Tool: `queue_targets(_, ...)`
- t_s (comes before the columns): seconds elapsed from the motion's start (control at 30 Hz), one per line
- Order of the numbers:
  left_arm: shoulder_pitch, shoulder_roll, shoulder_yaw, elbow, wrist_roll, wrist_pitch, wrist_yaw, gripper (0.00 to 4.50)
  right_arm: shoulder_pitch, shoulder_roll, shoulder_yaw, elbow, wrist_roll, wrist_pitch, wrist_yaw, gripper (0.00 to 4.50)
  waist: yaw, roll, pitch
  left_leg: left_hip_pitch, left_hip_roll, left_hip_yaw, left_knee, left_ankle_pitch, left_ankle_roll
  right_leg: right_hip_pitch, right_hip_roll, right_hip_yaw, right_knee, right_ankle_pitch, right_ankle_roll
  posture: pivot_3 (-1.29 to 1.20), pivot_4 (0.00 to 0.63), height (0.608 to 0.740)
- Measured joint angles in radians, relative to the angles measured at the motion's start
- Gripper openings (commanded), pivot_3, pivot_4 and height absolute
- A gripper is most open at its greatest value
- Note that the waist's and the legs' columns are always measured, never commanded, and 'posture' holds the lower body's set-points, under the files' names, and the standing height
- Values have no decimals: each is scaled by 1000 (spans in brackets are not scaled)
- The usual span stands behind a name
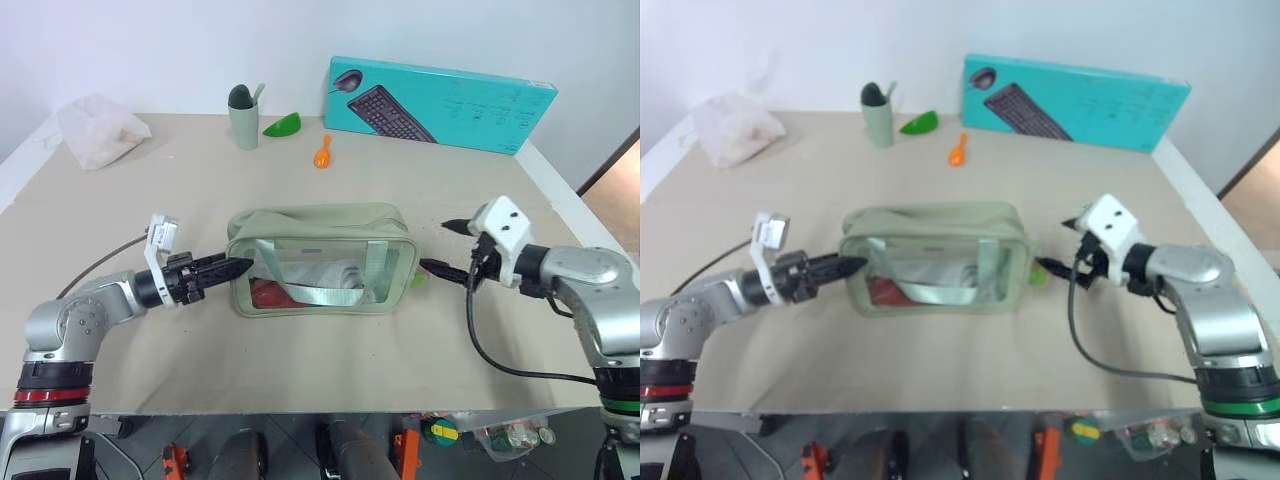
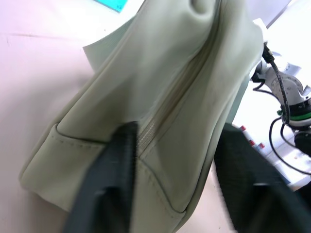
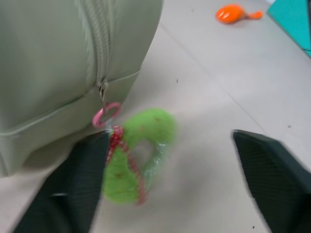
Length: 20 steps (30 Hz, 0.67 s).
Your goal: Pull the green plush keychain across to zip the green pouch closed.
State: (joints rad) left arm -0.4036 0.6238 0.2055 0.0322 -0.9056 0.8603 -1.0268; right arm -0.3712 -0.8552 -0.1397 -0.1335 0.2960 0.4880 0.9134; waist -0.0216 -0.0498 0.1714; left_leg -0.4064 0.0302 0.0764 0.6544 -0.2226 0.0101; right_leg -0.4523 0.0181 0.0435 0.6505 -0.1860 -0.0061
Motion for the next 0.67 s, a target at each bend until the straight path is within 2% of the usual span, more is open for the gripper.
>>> queue_targets(0.07,0,0,24,-23,-19,2,11,4139,33,-2,-58,-3,53,12,27,4500,0,0,0,0,0,0,0,0,0,0,0,0,0,0,0,0,150,740)
queue_targets(0.2,16,57,116,-85,-107,64,23,4139,125,-41,-193,-28,155,30,95,4500,-1,0,0,0,0,0,0,0,0,0,0,0,0,1,1,0,150,740)
queue_targets(0.33,125,145,220,-94,-126,103,38,4139,256,-81,-306,-64,206,49,155,4500,-5,0,0,2,1,0,-2,0,0,0,0,-1,0,-3,-4,0,150,740)
queue_targets(0.5,217,187,337,-36,-123,90,36,4139,384,-82,-362,-140,244,72,175,4500,-4,0,0,2,2,0,-1,0,0,0,0,-4,0,-3,-5,0,150,740)
queue_targets(0.6,219,200,384,7,-123,79,37,4139,393,-82,-374,-174,268,86,152,4500,-4,0,0,3,2,0,0,0,0,0,-1,-5,-1,-4,-6,0,150,740)
queue_targets(0.67,217,195,368,10,-104,76,53,4139,346,-66,-345,-195,272,92,112,4500,-4,0,0,3,2,2,0,1,1,0,-4,-6,-4,-5,-6,0,150,740)
